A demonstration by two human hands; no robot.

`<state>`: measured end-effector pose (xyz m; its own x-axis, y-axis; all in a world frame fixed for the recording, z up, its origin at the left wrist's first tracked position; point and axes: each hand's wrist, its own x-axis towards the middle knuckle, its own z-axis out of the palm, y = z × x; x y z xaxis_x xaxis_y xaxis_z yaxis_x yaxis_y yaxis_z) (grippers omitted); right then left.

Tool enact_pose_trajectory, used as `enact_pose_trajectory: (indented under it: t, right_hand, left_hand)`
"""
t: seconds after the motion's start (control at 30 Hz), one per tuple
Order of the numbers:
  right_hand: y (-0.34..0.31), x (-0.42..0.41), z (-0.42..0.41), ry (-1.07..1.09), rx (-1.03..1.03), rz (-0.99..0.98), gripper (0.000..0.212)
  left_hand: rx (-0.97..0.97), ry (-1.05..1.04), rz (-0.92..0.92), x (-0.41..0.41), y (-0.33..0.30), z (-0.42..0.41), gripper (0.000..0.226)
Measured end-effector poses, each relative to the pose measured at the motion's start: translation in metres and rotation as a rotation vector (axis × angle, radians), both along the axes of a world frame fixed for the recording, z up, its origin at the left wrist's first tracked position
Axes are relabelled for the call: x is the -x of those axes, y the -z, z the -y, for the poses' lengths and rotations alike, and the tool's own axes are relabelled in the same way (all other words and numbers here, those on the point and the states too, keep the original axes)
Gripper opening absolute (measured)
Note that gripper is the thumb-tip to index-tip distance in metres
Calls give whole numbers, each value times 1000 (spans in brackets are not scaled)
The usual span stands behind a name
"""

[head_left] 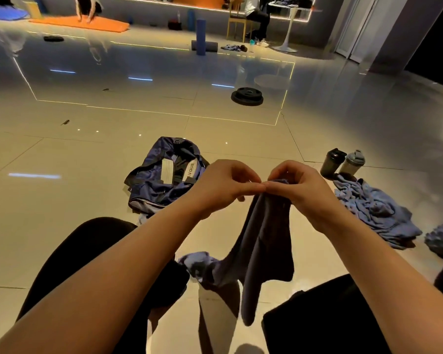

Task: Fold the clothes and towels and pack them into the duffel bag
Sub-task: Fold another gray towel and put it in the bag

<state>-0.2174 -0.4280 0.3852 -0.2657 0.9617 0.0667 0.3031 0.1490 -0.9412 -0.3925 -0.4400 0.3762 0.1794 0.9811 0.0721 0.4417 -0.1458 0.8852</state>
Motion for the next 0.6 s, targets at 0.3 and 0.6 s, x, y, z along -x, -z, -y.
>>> enact_pose_trajectory:
  t: [0.3, 0.6]
  right_hand:
    - [-3, -16, 4, -143, -3, -77, 17]
    - [12, -14, -4, -214, 126, 229, 18]
  left_hand:
    - [10, 92, 89, -4, 4, 3, 22]
    - [-60, -178, 438, 15, -11, -4, 9]
